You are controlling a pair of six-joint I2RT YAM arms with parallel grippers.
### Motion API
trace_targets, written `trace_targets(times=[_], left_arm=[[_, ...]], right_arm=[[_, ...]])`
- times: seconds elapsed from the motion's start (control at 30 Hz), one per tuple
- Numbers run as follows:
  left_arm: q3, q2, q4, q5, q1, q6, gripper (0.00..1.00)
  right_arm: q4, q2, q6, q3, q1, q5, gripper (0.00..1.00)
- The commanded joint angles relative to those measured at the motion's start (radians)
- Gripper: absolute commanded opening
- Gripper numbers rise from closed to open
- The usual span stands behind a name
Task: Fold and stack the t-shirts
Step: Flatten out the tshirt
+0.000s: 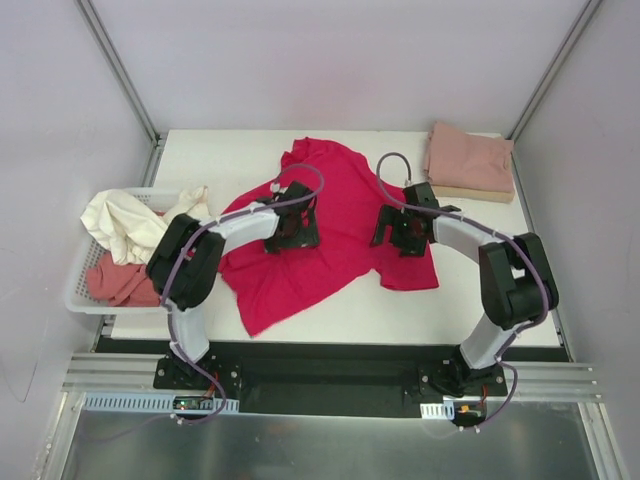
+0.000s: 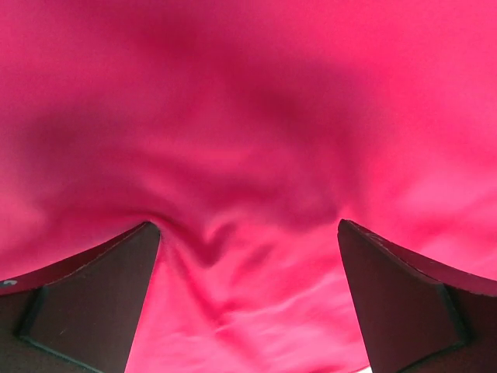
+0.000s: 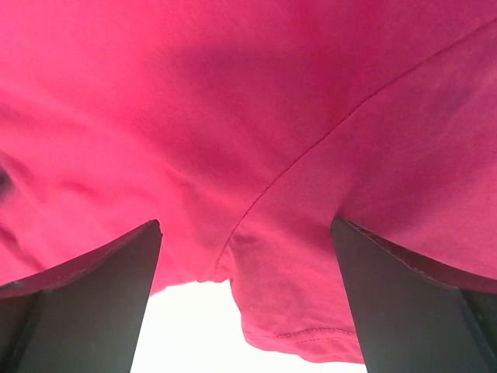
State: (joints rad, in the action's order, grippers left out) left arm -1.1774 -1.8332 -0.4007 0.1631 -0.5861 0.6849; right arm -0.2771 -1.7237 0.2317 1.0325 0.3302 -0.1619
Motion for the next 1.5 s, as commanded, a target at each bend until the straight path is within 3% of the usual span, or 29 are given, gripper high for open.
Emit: trace_targets(times=[0.0, 0.17, 0.3, 0.47, 0.57, 0.83, 1.0, 1.17, 1.23, 1.33, 1.47], left_arm=[[-0.195, -0.193, 0.063, -0.203, 0.037, -0.036, 0.99], [-0.415, -0.328, 0.063, -0.361, 0.043, -0.065, 0.99], [-0.563, -0.417, 0.06, -0.407, 0.043, -0.085, 0.99], [-0.541, -0.368, 0.06, -0.425, 0.04, -0.077, 0.99], [-0.455, -0.246, 0.06, -0.38, 0.029, -0.105, 0.99], [-0.04, 0.343, 0.062, -0.088, -0.066, -0.116, 0.99], [0.356, 0.756, 0.053, -0.007, -0.067, 0.022, 0.99], [0.67, 1.082, 0.017, -0.016, -0.067, 0.187, 0.99], [0.725, 1.133, 0.004, 0.002, -0.067, 0.223, 0.99], [0.766, 1.164, -0.012, 0.062, -0.067, 0.287, 0.89], [0.73, 1.071, -0.015, 0.159, -0.063, 0.332, 0.83]], right_arm=[[-0.034, 0.093, 0.11, -0.185, -0.006, 0.033, 0.97], [0.01, 0.292, 0.185, -0.377, 0.003, 0.048, 0.97], [-0.017, 0.462, 0.225, -0.474, 0.055, 0.116, 0.97], [-0.198, 0.647, 0.179, -0.404, 0.078, 0.286, 0.97], [-0.258, 0.728, 0.159, -0.352, 0.078, 0.366, 0.97], [-0.333, 0.874, 0.184, -0.31, 0.075, 0.413, 0.97], [-0.43, 0.976, 0.245, -0.333, 0.07, 0.527, 0.97], [-0.502, 0.997, 0.224, -0.385, 0.064, 0.507, 0.97], [-0.495, 1.003, 0.228, -0.425, 0.064, 0.489, 0.97], [-0.461, 1.004, 0.23, -0.459, 0.066, 0.45, 0.97], [-0.445, 0.995, 0.216, -0.469, 0.066, 0.406, 0.97]])
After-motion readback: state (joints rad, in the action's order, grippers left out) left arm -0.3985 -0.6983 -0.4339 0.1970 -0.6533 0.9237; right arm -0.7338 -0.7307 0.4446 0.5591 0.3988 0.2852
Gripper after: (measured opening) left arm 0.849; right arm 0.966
